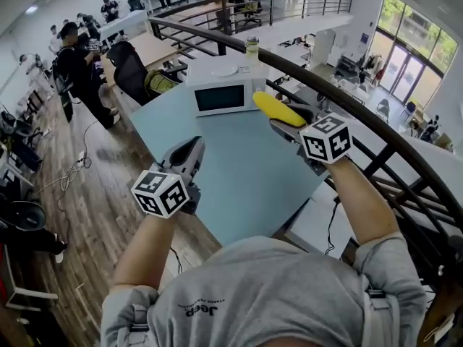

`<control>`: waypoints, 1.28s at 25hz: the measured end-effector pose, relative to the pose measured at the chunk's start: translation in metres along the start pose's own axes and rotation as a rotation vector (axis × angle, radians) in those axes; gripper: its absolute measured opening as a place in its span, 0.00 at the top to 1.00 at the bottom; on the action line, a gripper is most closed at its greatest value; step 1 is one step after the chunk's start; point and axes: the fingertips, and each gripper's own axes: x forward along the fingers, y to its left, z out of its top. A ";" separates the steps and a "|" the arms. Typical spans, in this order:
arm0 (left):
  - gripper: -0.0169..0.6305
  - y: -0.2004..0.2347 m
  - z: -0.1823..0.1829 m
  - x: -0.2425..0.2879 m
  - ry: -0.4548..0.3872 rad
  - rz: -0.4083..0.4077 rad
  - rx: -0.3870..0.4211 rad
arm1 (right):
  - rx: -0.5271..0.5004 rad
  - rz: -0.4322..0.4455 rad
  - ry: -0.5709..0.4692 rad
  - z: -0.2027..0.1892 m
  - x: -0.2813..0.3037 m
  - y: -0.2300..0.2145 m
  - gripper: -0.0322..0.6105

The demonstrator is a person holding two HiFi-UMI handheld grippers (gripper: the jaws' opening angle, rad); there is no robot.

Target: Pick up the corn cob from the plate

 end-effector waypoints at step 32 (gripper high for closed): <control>0.95 0.004 -0.159 -0.043 0.192 0.005 -0.085 | 0.205 0.080 0.137 -0.165 0.008 0.087 0.55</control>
